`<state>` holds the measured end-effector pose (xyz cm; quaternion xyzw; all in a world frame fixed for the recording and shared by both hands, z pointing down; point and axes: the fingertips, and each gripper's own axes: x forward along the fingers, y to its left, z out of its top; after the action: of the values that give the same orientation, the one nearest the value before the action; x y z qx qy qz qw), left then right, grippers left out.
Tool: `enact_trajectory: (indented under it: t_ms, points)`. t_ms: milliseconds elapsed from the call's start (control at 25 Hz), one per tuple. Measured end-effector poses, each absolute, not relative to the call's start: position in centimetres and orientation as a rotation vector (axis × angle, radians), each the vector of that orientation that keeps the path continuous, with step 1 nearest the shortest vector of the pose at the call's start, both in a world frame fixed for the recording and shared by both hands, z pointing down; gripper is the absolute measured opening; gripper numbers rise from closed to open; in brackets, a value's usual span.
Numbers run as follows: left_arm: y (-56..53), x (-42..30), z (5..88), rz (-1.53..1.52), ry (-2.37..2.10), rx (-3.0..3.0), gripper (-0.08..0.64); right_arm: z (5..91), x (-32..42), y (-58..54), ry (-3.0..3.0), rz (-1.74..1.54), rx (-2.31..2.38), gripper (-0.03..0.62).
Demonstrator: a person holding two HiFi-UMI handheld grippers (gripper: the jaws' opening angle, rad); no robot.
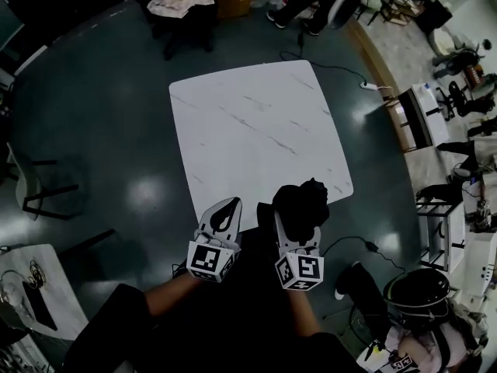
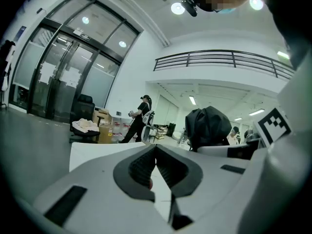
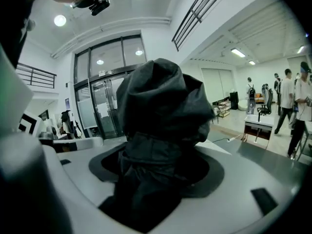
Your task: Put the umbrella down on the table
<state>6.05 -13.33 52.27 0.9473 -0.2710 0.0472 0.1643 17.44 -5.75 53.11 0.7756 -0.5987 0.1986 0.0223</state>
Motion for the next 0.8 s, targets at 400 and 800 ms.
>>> enact_trajectory:
  t_ms: [400, 800]
  points:
    - [-16.5, 9.8, 54.8, 0.261, -0.917, 2.684, 0.017, 56.5, 20.9, -13.3, -2.073, 0.739, 2.098, 0.334]
    - [-19.3, 11.9, 56.5, 0.281, -1.108, 2.563, 0.017, 63.6, 21.6, -18.4, -2.100, 0.991, 1.762, 0.335]
